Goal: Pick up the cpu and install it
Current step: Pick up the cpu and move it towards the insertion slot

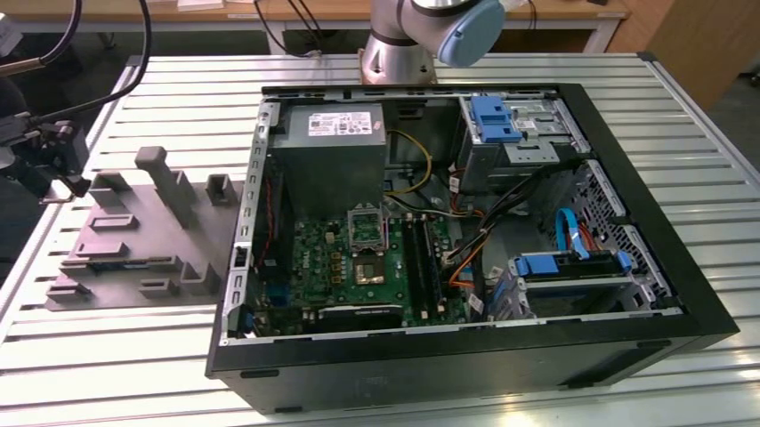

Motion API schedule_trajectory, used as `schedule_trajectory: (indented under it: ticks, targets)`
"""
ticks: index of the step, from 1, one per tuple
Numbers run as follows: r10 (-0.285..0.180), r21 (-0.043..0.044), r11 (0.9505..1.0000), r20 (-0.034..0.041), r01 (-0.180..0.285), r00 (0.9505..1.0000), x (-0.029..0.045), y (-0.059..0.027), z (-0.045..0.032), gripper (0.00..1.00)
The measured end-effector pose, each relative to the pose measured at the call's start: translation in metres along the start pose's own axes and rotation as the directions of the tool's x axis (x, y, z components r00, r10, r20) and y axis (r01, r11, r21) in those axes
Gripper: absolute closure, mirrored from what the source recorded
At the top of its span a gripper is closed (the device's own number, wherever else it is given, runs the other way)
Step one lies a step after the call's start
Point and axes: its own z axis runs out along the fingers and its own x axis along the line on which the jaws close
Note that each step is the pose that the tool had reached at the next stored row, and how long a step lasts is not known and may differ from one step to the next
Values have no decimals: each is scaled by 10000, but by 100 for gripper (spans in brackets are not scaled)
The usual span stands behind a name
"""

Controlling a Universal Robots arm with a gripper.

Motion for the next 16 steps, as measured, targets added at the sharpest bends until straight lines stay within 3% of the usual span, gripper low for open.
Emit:
schedule_trajectory:
  ticks: [16]
  targets:
    - [0, 0, 10000, 0, 0, 10000, -1, 2, -35, 53]
